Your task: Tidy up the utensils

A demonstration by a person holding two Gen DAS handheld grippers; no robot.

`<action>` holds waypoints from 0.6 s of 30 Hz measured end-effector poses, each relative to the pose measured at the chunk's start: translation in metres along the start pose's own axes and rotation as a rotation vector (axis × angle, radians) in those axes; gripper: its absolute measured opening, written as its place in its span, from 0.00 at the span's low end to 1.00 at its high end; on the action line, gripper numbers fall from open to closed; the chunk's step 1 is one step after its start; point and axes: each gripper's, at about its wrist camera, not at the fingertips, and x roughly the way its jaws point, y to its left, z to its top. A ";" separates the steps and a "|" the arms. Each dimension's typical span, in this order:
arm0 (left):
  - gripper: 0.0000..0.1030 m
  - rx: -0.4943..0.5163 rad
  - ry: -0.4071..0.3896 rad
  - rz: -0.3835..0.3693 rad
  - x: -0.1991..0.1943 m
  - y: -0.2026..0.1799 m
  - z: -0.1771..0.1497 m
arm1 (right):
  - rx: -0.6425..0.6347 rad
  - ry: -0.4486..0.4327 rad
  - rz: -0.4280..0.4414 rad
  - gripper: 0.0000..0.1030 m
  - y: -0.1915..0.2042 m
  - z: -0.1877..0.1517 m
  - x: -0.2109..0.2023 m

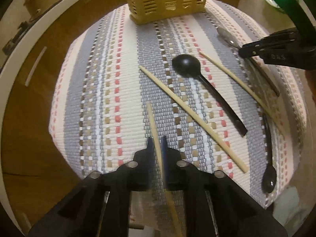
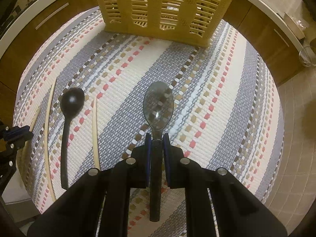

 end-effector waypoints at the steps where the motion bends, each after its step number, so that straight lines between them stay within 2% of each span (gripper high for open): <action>1: 0.03 -0.003 -0.010 0.018 0.000 -0.003 0.000 | 0.002 -0.006 0.003 0.10 0.003 -0.005 0.000; 3: 0.03 -0.012 -0.046 0.030 -0.002 -0.004 -0.002 | 0.001 -0.040 0.035 0.10 0.000 -0.015 -0.008; 7: 0.03 -0.088 -0.143 -0.029 -0.014 0.003 -0.005 | -0.004 -0.119 0.068 0.09 0.000 -0.022 -0.026; 8: 0.03 -0.111 -0.200 -0.058 -0.022 0.007 -0.004 | -0.006 -0.142 0.083 0.09 -0.001 -0.023 -0.031; 10: 0.03 -0.158 -0.252 -0.075 -0.034 0.013 -0.002 | -0.006 -0.194 0.091 0.10 -0.003 -0.025 -0.043; 18: 0.03 -0.221 -0.557 -0.130 -0.086 0.011 0.026 | 0.024 -0.401 0.169 0.10 -0.025 -0.026 -0.096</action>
